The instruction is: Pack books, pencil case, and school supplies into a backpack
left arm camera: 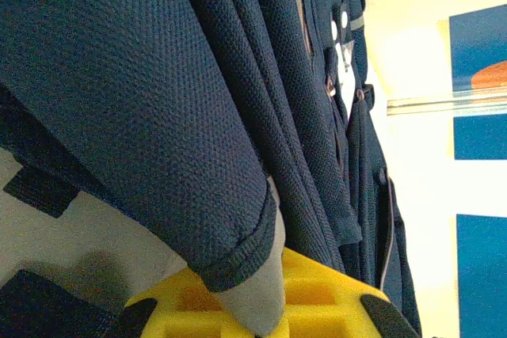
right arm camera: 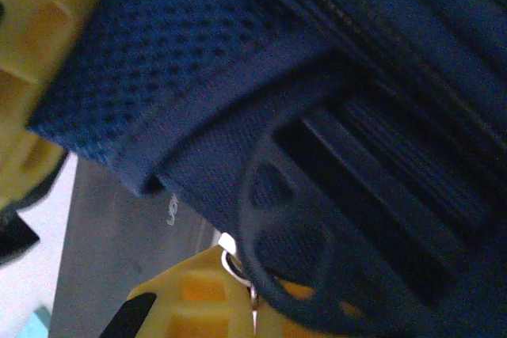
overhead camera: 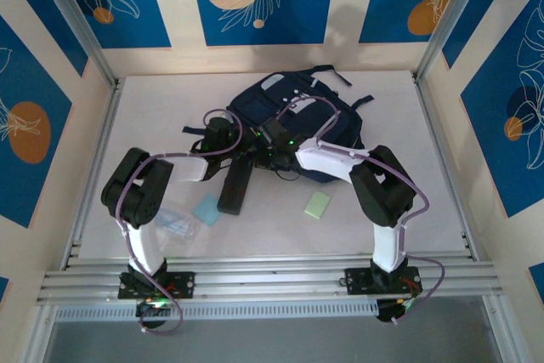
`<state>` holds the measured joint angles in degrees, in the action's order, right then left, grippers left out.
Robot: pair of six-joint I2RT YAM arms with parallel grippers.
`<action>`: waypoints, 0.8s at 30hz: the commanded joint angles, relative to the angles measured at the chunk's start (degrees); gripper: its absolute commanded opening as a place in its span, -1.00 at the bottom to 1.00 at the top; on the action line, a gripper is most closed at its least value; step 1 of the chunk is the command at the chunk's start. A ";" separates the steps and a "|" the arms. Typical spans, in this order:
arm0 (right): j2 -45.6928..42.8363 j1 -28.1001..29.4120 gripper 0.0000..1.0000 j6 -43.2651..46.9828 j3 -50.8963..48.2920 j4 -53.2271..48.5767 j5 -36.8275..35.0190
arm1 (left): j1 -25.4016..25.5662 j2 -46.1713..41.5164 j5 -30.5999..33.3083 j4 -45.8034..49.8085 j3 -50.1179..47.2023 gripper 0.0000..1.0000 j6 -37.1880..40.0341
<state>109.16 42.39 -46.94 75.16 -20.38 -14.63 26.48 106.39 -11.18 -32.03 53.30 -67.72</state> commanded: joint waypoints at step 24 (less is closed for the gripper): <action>-15.61 -12.25 -1.00 20.12 -5.77 -39.42 12.75 | -6.31 8.52 -5.91 4.75 14.63 -1.00 13.49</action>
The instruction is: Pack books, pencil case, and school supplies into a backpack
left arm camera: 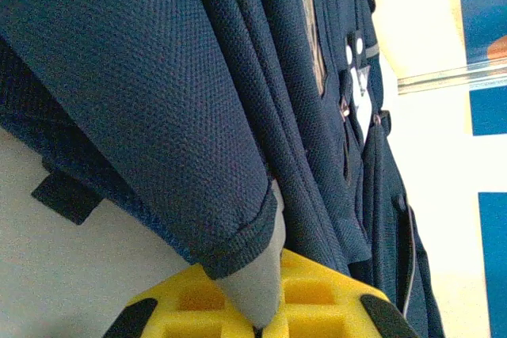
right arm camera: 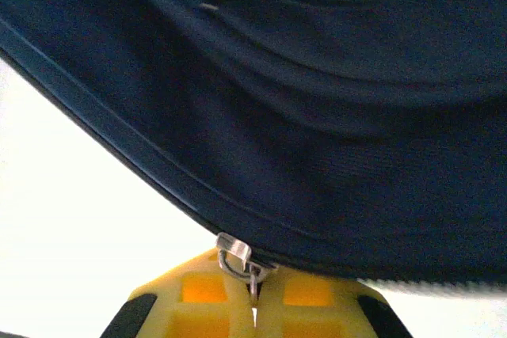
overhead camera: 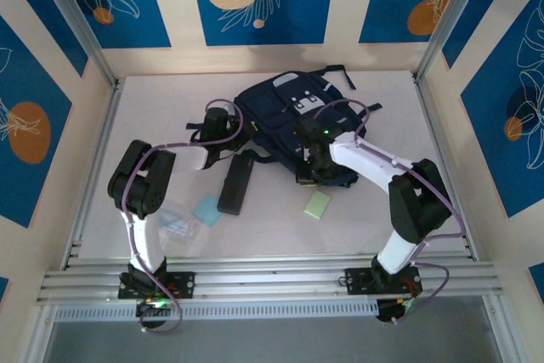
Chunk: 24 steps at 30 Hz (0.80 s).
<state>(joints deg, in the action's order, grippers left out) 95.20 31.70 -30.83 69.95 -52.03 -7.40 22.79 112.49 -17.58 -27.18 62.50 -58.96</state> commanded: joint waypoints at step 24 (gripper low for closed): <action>11.56 0.09 -1.00 1.03 14.52 -2.91 25.30 | 11.10 -9.04 1.13 1.14 -12.42 0.42 -6.95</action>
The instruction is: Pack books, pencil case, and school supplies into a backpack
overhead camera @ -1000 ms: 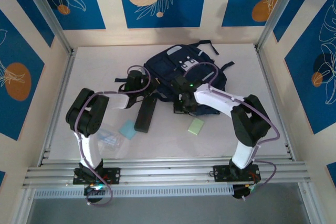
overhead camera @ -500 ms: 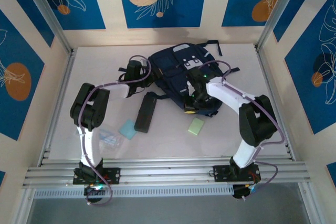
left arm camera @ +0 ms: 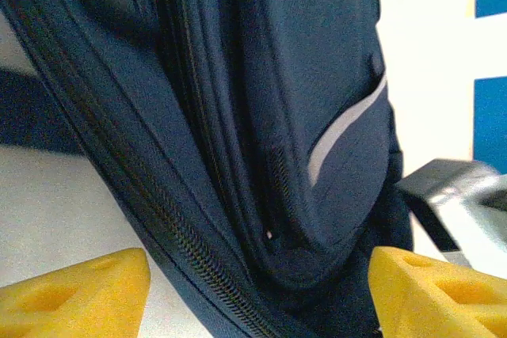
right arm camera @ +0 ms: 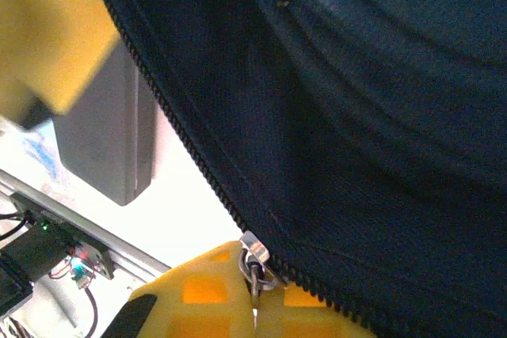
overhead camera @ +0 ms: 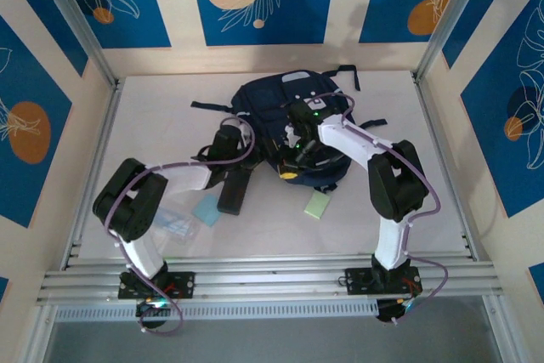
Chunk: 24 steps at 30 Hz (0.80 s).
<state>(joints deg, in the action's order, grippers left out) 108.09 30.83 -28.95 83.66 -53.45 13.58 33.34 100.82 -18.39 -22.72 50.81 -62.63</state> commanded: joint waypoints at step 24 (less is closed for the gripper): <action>-13.13 -9.92 -1.00 10.33 -6.60 -21.08 -26.33 | -4.45 4.72 0.63 -1.66 2.74 -1.00 3.51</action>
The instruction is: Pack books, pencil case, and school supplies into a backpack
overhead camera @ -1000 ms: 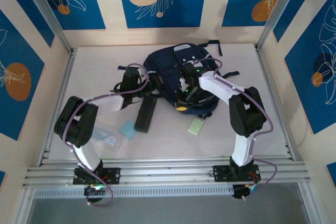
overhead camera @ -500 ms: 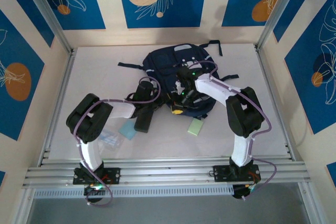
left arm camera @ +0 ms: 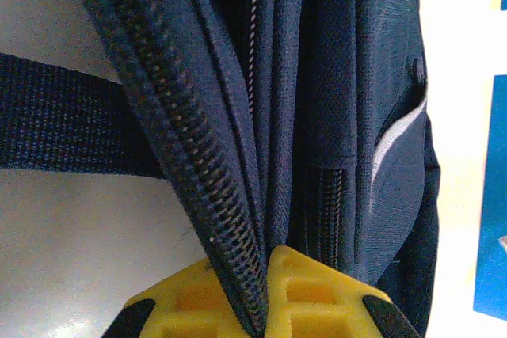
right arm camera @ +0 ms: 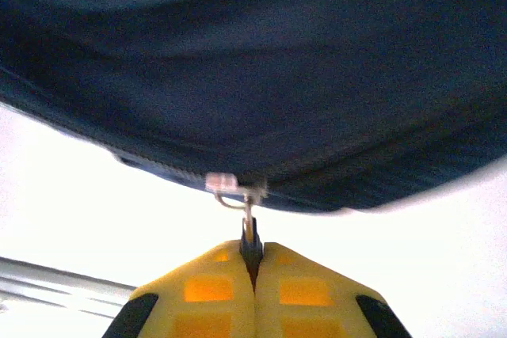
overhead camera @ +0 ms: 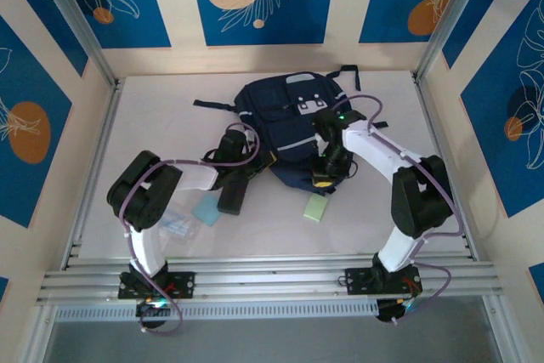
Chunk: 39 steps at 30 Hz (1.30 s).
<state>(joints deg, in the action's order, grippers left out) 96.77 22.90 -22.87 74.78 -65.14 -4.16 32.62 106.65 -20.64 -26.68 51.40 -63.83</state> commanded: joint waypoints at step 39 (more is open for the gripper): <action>10.23 0.74 -1.00 12.10 4.77 10.36 1.57 | 4.93 -12.57 9.48 17.92 1.67 0.61 -0.41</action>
<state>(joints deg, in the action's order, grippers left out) 106.96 23.24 -10.55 80.79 -53.41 -4.25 35.27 91.39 -15.05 -4.29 52.45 -58.41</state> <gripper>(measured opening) 0.049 0.802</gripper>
